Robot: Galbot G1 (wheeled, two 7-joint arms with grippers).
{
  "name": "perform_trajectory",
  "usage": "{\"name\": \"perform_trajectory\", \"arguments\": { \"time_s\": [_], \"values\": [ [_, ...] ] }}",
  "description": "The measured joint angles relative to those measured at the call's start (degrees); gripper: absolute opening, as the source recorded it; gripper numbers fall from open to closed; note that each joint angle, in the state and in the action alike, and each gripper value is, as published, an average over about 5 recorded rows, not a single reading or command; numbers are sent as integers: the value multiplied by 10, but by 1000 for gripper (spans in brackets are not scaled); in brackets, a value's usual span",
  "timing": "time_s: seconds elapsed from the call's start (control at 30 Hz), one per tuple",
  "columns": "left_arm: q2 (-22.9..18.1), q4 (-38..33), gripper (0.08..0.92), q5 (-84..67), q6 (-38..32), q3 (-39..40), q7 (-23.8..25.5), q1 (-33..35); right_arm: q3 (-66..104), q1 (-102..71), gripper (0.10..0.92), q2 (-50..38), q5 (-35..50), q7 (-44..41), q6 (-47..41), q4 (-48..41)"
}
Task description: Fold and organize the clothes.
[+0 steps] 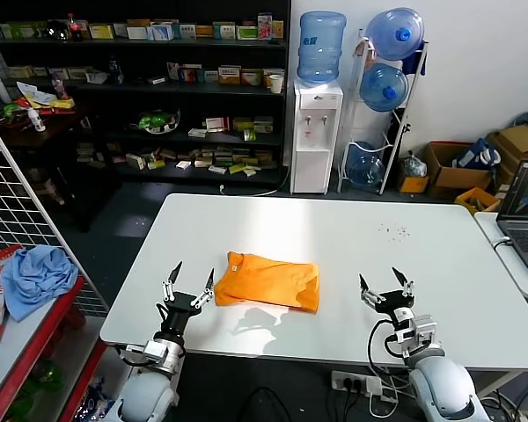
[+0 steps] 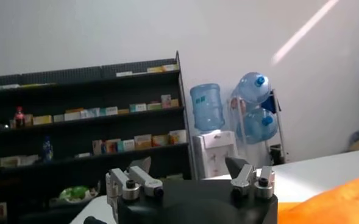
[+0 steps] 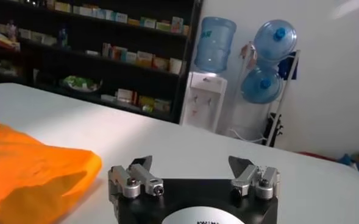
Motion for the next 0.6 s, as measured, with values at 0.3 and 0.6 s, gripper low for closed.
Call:
{"name": "perform_trajectory", "arguments": {
  "time_s": [0.3, 0.6],
  "values": [
    [13, -4, 823, 10, 2, -35, 18, 20, 54, -8, 823, 41, -15, -41, -7, 10],
    [18, -15, 823, 10, 25, -55, 31, 32, 79, -6, 823, 62, -21, -59, -16, 19]
  ]
}}
